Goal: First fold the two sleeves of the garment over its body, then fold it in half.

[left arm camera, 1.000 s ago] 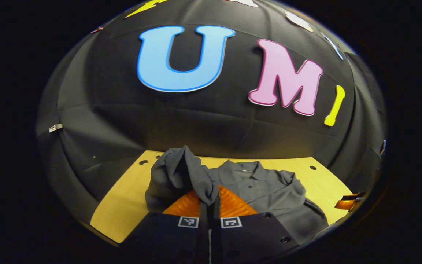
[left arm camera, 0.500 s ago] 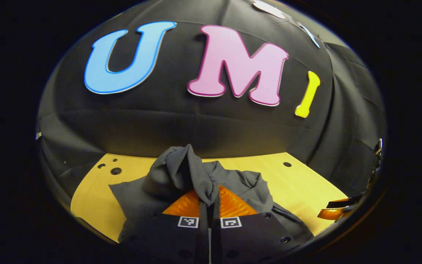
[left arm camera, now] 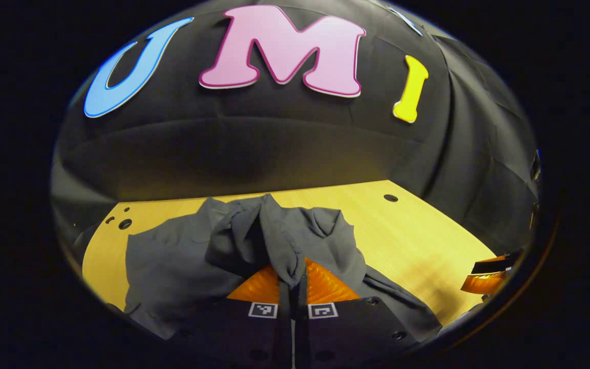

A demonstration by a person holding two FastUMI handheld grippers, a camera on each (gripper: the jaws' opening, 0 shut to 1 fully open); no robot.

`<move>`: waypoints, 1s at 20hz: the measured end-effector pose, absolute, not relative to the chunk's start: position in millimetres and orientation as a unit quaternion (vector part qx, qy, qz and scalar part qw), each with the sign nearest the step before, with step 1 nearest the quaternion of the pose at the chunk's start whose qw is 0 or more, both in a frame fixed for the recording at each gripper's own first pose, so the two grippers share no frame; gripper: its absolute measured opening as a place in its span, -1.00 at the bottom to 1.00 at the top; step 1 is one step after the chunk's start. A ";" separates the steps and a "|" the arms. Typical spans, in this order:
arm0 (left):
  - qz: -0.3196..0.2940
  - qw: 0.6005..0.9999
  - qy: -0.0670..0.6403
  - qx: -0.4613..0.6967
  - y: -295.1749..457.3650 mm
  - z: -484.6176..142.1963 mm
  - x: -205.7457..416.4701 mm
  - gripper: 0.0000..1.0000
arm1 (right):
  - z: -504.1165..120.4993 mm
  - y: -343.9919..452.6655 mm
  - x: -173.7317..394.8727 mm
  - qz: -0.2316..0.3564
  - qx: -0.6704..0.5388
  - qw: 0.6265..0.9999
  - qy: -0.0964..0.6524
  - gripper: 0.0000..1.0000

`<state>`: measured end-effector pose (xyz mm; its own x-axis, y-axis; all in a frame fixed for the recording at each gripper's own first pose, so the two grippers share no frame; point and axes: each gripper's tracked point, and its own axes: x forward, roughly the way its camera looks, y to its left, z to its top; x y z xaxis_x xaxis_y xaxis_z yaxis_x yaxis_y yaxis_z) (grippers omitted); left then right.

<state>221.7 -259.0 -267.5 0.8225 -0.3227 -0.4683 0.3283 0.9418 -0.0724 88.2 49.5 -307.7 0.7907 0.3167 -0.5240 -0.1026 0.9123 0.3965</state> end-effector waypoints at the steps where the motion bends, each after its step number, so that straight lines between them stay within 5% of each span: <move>1: -0.172 0.953 0.250 0.011 -265.9 -276.2 221.3 -0.85 | -310.1 46.7 88.4 0.114 0.175 0.929 0.306 0.97; 7: -0.183 0.943 0.276 0.026 -296.8 -315.9 217.0 -0.80 | -325.2 32.2 95.2 0.115 0.176 0.924 0.319 0.97; 11: -0.203 0.934 0.295 -0.002 -309.7 -327.5 208.7 -0.55 | -330.6 30.2 98.3 0.117 0.178 0.921 0.326 0.98; 14: -0.220 0.929 0.298 -0.020 -320.3 -330.4 204.5 0.08 | -329.5 33.5 98.7 0.121 0.182 0.919 0.328 0.98; 15: -0.227 0.927 0.297 -0.027 -324.4 -328.7 202.1 -0.14 | -328.9 35.8 97.9 0.124 0.183 0.918 0.328 0.97; 17: -0.240 0.925 0.294 -0.035 -328.6 -323.3 198.2 0.28 | -326.3 39.6 96.3 0.128 0.185 0.917 0.328 0.97; 20: -0.255 0.927 0.271 -0.040 -321.9 -301.6 181.7 0.66 | -319.9 46.0 91.4 0.132 0.186 0.917 0.328 0.97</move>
